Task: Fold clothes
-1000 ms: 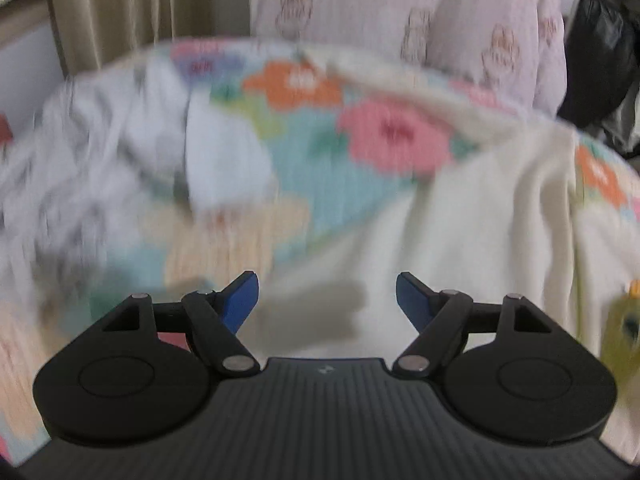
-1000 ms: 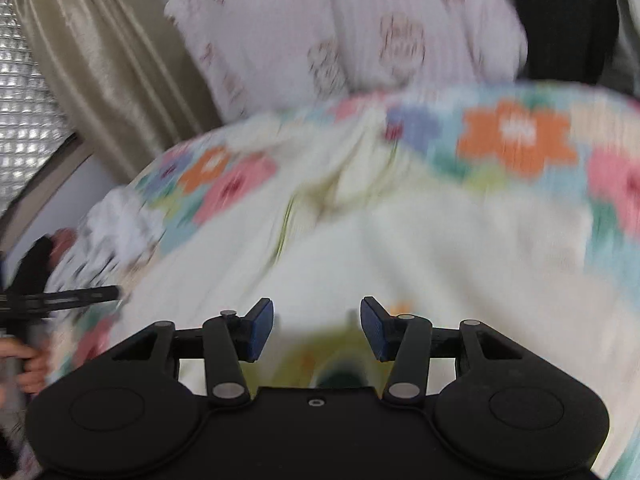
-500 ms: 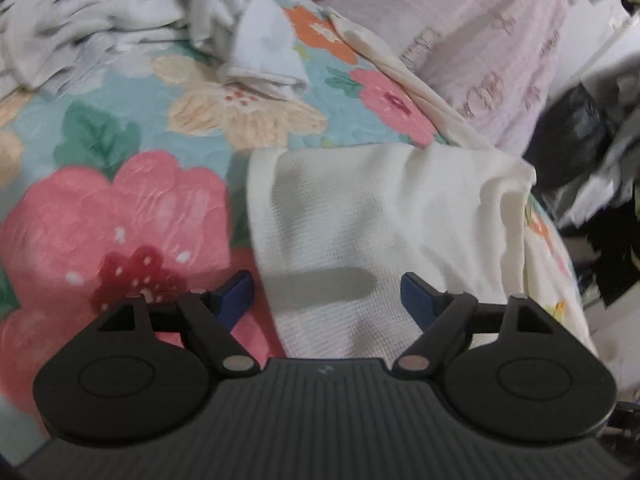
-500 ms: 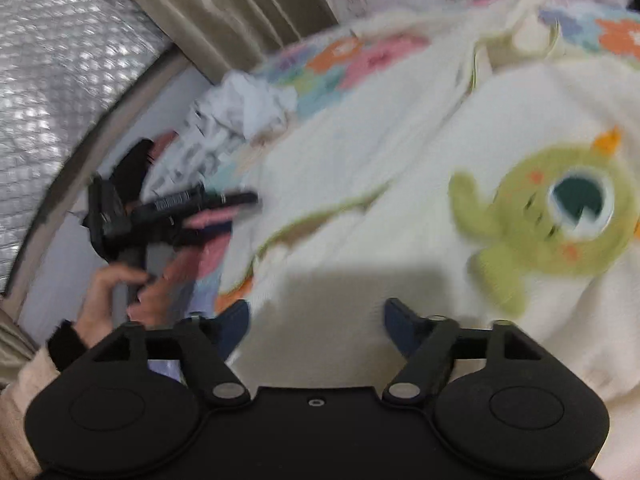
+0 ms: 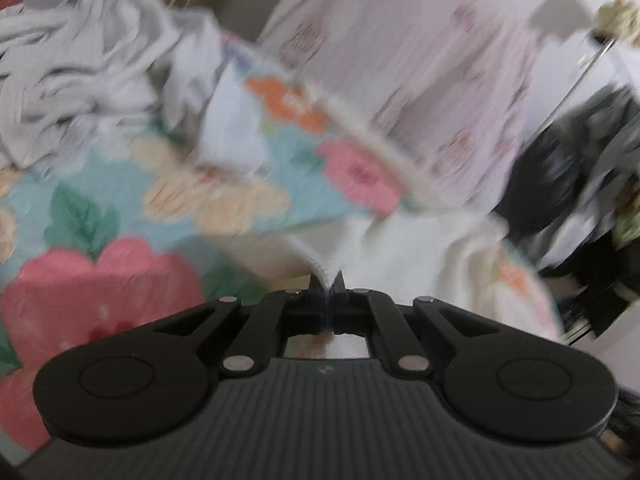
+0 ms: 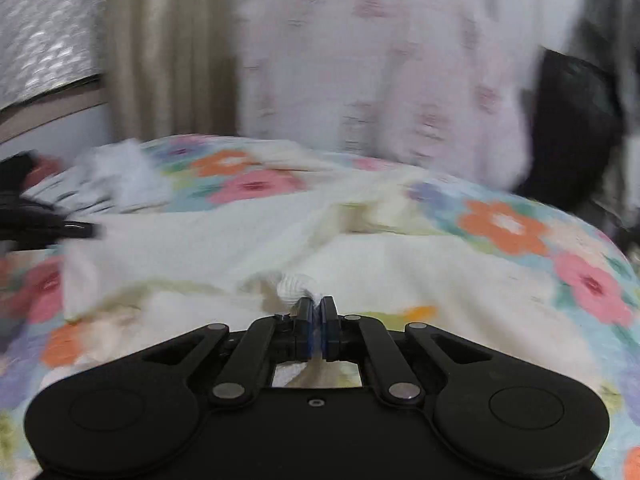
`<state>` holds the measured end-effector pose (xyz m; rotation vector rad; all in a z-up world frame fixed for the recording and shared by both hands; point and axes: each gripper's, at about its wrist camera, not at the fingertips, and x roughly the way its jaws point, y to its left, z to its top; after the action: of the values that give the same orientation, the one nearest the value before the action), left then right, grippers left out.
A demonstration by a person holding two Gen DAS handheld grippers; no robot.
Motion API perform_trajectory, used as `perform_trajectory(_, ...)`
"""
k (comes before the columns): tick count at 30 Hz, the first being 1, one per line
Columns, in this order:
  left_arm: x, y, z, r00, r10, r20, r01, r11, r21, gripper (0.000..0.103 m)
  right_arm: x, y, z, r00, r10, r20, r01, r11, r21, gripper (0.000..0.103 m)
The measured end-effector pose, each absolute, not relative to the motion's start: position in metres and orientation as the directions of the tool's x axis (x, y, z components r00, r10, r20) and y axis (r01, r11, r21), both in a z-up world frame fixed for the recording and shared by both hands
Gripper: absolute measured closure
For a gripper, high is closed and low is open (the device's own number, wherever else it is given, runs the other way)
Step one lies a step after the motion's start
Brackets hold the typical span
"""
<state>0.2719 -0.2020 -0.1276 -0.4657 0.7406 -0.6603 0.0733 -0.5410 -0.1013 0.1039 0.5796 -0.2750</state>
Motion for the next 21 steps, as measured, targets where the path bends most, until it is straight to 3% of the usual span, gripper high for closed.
perform_trajectory(3, 0.267, -0.213, -0.119, 0.514, -0.729, -0.452, 0.416, 0.672, -0.613, 0.099, 0.066, -0.592, -0.108, 0.759, -0.316, -0.57, 0.431, 0.899, 0.076, 0.1)
perform_trajectory(4, 0.265, -0.219, -0.117, 0.512, -0.723, -0.464, 0.43, 0.683, -0.59, 0.096, 0.066, -0.6, -0.11, 0.736, -0.383, -0.559, 0.471, 0.882, 0.017, 0.1)
perform_trajectory(5, 0.262, -0.224, -0.118, 0.508, -0.719, -0.474, 0.443, 0.69, -0.572, 0.093, 0.069, -0.606, -0.111, 0.716, -0.422, -0.556, 0.491, 0.871, -0.028, 0.1)
perform_trajectory(6, 0.261, -0.228, -0.12, 0.502, -0.717, -0.483, 0.45, 0.694, -0.563, 0.082, 0.071, -0.613, -0.111, 0.697, -0.459, -0.551, 0.509, 0.858, -0.071, 0.1)
perform_trajectory(7, 0.259, -0.231, -0.124, 0.501, -0.71, -0.496, 0.448, 0.702, -0.553, 0.072, 0.071, -0.622, -0.112, 0.69, -0.455, -0.563, 0.525, 0.85, -0.043, 0.1)
perform_trajectory(10, 0.259, -0.234, -0.136, 0.502, -0.674, -0.542, 0.42, 0.738, -0.528, 0.063, 0.074, -0.634, -0.119, 0.688, -0.377, -0.621, 0.53, 0.845, 0.074, 0.095)
perform_trajectory(12, 0.261, -0.233, -0.144, 0.498, -0.652, -0.571, 0.401, 0.757, -0.516, 0.062, 0.07, -0.625, -0.118, 0.666, -0.407, -0.626, 0.54, 0.841, 0.028, 0.088)
perform_trajectory(14, 0.262, -0.228, -0.146, 0.496, -0.64, -0.587, 0.398, 0.768, -0.501, 0.062, 0.065, -0.605, -0.111, 0.658, -0.45, -0.603, 0.546, 0.837, -0.03, 0.072)
perform_trajectory(16, 0.261, -0.225, -0.146, 0.482, -0.626, -0.613, 0.399, 0.78, -0.483, 0.062, 0.053, -0.592, -0.097, 0.7, -0.433, -0.568, 0.532, 0.847, 0.011, 0.053)
perform_trajectory(21, 0.229, -0.22, -0.141, 0.408, -0.599, -0.689, 0.372, 0.798, -0.474, 0.056, 0.046, -0.553, -0.077, 0.798, -0.203, -0.568, 0.341, 0.928, 0.148, 0.042)
